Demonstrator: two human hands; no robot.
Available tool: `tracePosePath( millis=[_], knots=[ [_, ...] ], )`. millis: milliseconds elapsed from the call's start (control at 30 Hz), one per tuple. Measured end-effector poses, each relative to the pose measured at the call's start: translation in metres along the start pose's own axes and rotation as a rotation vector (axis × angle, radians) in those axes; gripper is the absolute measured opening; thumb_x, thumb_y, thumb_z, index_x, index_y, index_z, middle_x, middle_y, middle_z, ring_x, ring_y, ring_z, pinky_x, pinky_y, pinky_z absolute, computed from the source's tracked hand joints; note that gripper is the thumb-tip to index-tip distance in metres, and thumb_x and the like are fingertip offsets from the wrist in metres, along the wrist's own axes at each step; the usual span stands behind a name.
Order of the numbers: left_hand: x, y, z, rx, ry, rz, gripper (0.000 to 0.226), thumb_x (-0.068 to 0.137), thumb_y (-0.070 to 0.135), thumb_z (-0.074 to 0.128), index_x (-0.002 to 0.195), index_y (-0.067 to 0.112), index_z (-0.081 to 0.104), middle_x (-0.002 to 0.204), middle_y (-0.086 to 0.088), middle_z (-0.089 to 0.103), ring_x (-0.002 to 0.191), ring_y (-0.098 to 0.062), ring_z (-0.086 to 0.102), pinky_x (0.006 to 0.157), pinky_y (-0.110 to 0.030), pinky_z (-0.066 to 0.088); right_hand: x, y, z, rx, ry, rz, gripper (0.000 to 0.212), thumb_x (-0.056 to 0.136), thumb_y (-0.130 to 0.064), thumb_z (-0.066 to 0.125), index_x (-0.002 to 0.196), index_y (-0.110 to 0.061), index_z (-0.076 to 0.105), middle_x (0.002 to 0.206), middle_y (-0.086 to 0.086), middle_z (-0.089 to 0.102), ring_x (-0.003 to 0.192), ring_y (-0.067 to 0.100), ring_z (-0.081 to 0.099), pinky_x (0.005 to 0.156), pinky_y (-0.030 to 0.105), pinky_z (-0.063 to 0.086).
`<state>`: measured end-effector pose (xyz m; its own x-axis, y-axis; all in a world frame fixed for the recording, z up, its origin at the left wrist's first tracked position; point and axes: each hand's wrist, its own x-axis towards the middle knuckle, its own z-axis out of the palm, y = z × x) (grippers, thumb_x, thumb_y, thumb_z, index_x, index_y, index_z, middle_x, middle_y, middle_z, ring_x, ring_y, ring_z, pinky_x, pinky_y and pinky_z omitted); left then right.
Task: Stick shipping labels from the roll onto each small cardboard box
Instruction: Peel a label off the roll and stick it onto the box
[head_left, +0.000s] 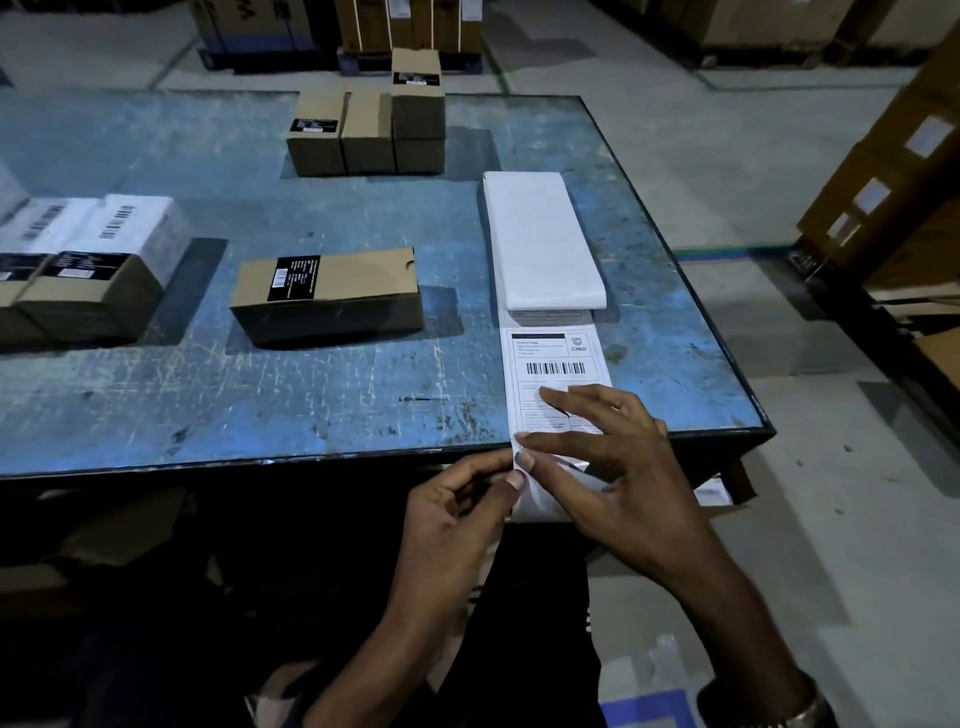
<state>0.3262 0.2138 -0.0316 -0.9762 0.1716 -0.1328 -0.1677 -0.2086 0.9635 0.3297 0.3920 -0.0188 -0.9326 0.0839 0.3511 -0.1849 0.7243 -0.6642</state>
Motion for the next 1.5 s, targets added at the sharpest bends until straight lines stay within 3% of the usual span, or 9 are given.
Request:
tracePosePath(
  millis=[133,300,600,867,1067,1233,1300,1400,1500],
  knots=[
    [0.0,-0.002,-0.001,0.016,-0.02,0.007,0.019,0.094,0.017,0.072,0.108,0.009,0.082,0.103,-0.007,0.083,0.096,-0.012,0.076,0.08,-0.021,0.056,-0.003,-0.002,0.0,0.003,0.024,-0.033,0.027,0.086,-0.062,0.071,0.103,-0.044,0.084,0.134,-0.022,0.07,0.136,0.012,0.055,0.105,0.05,0.045],
    [0.002,-0.005,-0.004,0.038,-0.036,0.048,0.02,0.096,-0.002,0.071,0.101,0.01,0.085,0.1,-0.011,0.082,0.094,-0.013,0.075,0.083,-0.025,0.06,0.0,0.0,-0.009,-0.084,-0.03,-0.115,0.024,0.091,-0.057,0.07,0.104,-0.042,0.085,0.126,-0.02,0.073,0.132,0.012,0.061,0.099,0.054,0.047],
    [0.003,-0.001,-0.002,0.06,-0.051,0.034,0.02,0.093,0.003,0.077,0.101,0.019,0.086,0.096,-0.005,0.083,0.09,-0.01,0.074,0.083,-0.029,0.06,0.018,-0.007,-0.019,-0.095,-0.12,-0.254,0.01,0.092,-0.035,0.076,0.093,-0.029,0.085,0.107,-0.019,0.077,0.116,0.007,0.068,0.087,0.045,0.055],
    [0.003,-0.001,-0.004,0.026,-0.051,-0.018,0.017,0.093,-0.003,0.077,0.1,0.01,0.086,0.089,-0.007,0.082,0.078,-0.008,0.071,0.074,-0.022,0.056,0.036,-0.001,-0.031,0.039,-0.196,-0.137,0.004,0.096,-0.023,0.078,0.093,-0.025,0.08,0.093,-0.015,0.076,0.09,0.008,0.073,0.074,0.028,0.057],
    [0.005,-0.006,-0.006,0.091,-0.015,-0.018,0.014,0.092,-0.001,0.079,0.098,0.01,0.085,0.08,-0.006,0.077,0.069,-0.008,0.064,0.068,-0.019,0.052,0.082,0.02,-0.049,0.267,-0.212,0.201,0.01,0.098,-0.021,0.078,0.09,-0.017,0.082,0.073,-0.014,0.076,0.062,-0.001,0.066,0.061,0.013,0.047],
    [-0.001,0.005,-0.006,0.48,0.191,0.372,0.013,0.086,0.04,0.078,0.089,0.028,0.081,0.08,0.01,0.077,0.072,-0.005,0.072,0.068,-0.022,0.054,0.081,0.027,-0.048,0.311,-0.271,0.151,0.011,0.095,-0.017,0.08,0.085,-0.017,0.083,0.092,-0.002,0.077,0.073,0.007,0.068,0.067,0.021,0.051],
    [0.003,0.015,-0.005,0.662,0.196,0.59,0.006,0.092,0.032,0.078,0.095,0.026,0.08,0.088,0.013,0.075,0.082,-0.008,0.072,0.074,-0.029,0.057,0.078,0.029,-0.048,0.333,-0.264,0.129,0.01,0.095,-0.015,0.081,0.085,-0.015,0.083,0.094,0.0,0.077,0.074,0.008,0.069,0.067,0.021,0.051],
    [0.017,0.016,-0.001,0.943,0.106,0.865,0.017,0.096,0.025,0.077,0.111,0.017,0.08,0.109,0.006,0.075,0.103,-0.017,0.07,0.098,-0.038,0.054,0.078,0.031,-0.046,0.336,-0.259,0.093,0.009,0.094,-0.013,0.081,0.086,-0.013,0.083,0.095,0.0,0.077,0.076,0.007,0.07,0.069,0.02,0.051],
    [0.029,0.004,-0.002,1.044,0.017,0.966,0.022,0.097,0.024,0.076,0.116,0.014,0.08,0.117,0.001,0.076,0.112,-0.021,0.07,0.118,-0.047,0.042,0.079,0.033,-0.046,0.356,-0.254,0.087,0.008,0.094,-0.013,0.081,0.087,-0.011,0.084,0.094,0.001,0.078,0.078,0.009,0.071,0.07,0.021,0.052]
  ],
)
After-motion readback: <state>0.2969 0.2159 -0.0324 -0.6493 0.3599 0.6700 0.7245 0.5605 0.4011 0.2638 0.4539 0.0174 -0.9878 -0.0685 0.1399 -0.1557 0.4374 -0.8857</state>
